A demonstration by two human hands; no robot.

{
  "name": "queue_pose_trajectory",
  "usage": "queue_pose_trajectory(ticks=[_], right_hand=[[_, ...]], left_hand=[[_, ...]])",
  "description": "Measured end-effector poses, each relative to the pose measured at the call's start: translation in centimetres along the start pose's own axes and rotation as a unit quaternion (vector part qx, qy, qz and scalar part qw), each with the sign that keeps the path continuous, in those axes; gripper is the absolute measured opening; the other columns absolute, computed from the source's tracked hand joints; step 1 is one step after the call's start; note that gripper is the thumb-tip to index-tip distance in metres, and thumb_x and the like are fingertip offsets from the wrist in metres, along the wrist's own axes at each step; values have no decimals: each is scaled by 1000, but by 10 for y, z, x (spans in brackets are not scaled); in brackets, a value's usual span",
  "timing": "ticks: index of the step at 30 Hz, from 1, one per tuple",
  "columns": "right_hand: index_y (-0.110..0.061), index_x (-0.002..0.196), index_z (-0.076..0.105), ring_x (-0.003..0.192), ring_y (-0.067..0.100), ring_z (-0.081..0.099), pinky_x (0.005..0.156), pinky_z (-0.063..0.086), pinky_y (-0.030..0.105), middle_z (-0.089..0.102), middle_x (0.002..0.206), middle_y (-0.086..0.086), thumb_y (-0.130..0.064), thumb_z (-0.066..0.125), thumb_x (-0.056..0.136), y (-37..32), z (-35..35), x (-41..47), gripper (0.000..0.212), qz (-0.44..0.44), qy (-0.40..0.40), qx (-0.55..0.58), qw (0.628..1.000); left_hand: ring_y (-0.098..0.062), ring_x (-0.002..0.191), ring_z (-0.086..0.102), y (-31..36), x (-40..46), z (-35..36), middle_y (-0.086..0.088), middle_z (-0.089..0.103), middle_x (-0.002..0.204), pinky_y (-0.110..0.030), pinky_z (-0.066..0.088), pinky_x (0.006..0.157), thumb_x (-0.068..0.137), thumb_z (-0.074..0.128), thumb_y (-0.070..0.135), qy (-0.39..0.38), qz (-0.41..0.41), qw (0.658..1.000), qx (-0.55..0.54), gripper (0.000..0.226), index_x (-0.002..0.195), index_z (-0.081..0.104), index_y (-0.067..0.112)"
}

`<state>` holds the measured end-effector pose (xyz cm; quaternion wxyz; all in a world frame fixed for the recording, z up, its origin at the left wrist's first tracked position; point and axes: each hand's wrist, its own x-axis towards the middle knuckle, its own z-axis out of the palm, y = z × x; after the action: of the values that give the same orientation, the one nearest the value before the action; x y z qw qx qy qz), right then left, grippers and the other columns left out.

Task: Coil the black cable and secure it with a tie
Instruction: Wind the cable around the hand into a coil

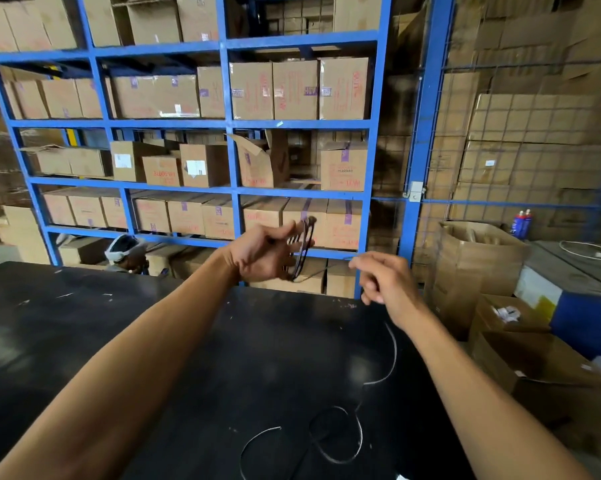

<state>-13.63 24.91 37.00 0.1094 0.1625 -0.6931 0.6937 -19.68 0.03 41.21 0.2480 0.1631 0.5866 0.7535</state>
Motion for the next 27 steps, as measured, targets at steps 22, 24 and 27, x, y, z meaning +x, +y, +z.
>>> queue_pose_trajectory(ticks=[22, 24, 27], right_hand=[[-7, 113, 69, 49, 15, 49, 57, 55, 33, 57, 69, 12, -22, 53, 103, 94, -12, -48, 24, 149, 24, 37, 988], [-18, 111, 74, 46, 16, 47, 53, 54, 32, 56, 61, 8, -32, 52, 104, 97, -8, -65, 27, 150, -11, 20, 988], [-24, 108, 75, 41, 15, 40, 45, 48, 28, 51, 55, 6, -39, 49, 105, 93, -10, -81, 31, 151, -61, -53, 985]], left_hand=[[-50, 145, 9, -82, 29, 61, -19, 10, 166, -68, -2, 116, 103, 32, 38, -283, 7, 950, -134, 58, 159, 16, 32], [-50, 148, 3, -83, 34, 51, -18, 14, 166, -68, -6, 117, 103, 34, 39, -234, 31, 960, -151, 55, 157, 21, 34], [-45, 120, 54, -87, 35, 36, -18, 25, 163, -62, 47, 97, 104, 28, 42, -133, 47, 974, -180, 43, 139, 48, 30]])
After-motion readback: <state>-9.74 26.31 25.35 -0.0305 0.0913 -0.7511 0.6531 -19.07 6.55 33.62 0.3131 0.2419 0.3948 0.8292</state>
